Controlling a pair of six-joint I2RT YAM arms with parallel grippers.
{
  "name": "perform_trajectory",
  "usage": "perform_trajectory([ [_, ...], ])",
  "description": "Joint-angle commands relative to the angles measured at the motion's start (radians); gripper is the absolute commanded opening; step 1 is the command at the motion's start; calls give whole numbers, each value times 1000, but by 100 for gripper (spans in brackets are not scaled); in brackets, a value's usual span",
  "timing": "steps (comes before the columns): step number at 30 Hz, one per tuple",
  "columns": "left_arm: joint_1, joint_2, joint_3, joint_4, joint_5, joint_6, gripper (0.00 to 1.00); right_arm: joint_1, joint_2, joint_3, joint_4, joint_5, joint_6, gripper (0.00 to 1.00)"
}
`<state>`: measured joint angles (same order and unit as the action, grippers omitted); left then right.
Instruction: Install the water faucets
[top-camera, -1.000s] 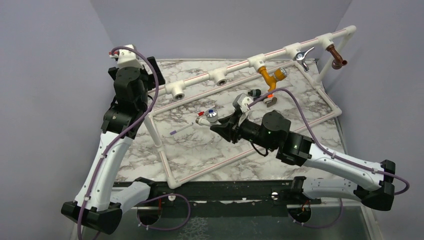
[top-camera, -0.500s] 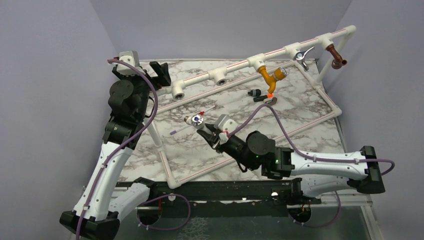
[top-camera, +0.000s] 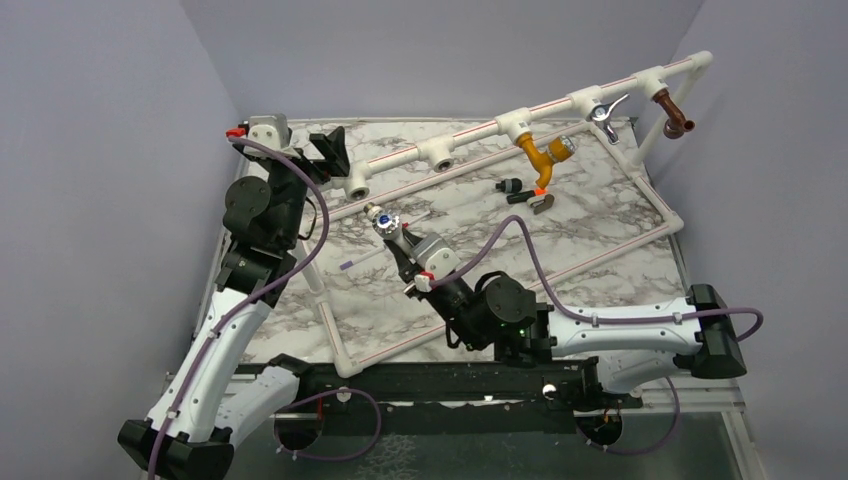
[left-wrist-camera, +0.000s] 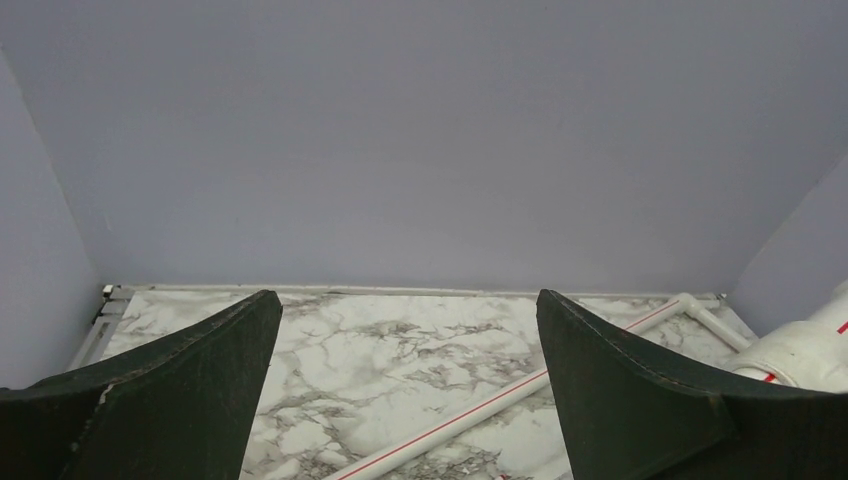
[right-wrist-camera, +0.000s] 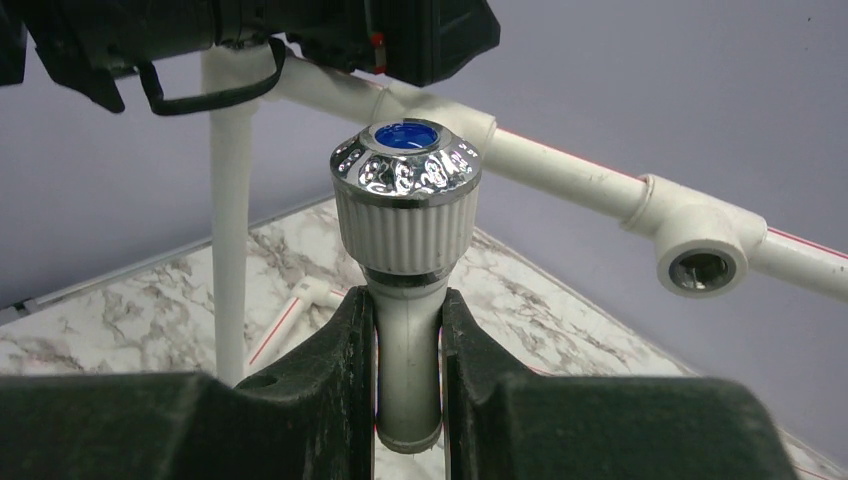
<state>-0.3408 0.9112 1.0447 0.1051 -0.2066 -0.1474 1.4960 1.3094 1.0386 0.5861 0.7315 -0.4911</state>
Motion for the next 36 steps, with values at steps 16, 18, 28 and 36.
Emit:
perform_trajectory([
  [16,-97,-32,-73,-5,-353,60,99,35,192,124,344,124,-241,1],
  [18,-104,-27,-79,-1,-401,59,99,35,207,143,336,125,-250,1],
  [28,-121,-26,-88,-8,-470,63,99,35,295,198,409,186,-356,1],
  [36,-125,-30,-91,-7,-479,74,99,35,310,196,434,244,-376,1],
])
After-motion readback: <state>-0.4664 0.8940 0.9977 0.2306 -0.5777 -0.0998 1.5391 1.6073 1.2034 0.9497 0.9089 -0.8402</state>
